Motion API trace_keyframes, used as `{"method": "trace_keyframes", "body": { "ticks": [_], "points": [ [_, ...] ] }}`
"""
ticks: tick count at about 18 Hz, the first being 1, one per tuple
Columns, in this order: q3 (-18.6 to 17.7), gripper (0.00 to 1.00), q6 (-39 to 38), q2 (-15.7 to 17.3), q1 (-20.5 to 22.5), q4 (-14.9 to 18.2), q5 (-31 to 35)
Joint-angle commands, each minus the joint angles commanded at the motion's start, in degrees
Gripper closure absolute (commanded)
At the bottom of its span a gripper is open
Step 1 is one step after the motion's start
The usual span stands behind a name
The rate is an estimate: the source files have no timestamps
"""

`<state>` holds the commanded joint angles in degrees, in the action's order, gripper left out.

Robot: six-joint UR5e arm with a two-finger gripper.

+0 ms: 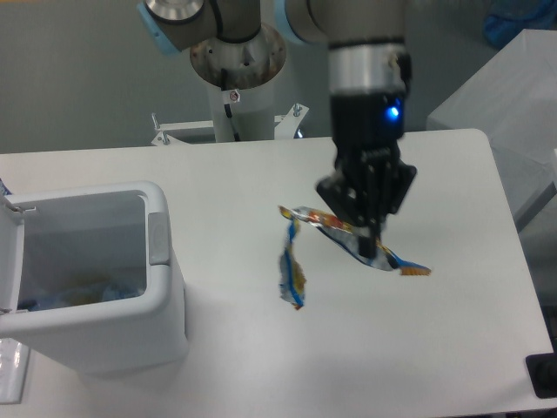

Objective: Place the trash in the trash can
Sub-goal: 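Lift the wrapper and carry it over the bin, then lower the wrapper into the bin and open the gripper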

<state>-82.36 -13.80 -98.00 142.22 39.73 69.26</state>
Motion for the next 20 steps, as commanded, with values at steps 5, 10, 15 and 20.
{"method": "trace_keyframes", "body": {
  "ticks": [5, 10, 15, 20],
  "points": [
    [-0.9, 0.99, 13.5, 1.6, -7.0, -0.4, -0.9],
    [-0.2, 0.99, 15.7, 1.9, -13.2, -1.9, -0.9],
    [-2.5, 0.99, 15.7, 0.9, -18.1, -1.9, -0.9],
    [-2.6, 0.99, 15.0, -2.0, -21.2, -1.8, -0.8]
  ]
}}
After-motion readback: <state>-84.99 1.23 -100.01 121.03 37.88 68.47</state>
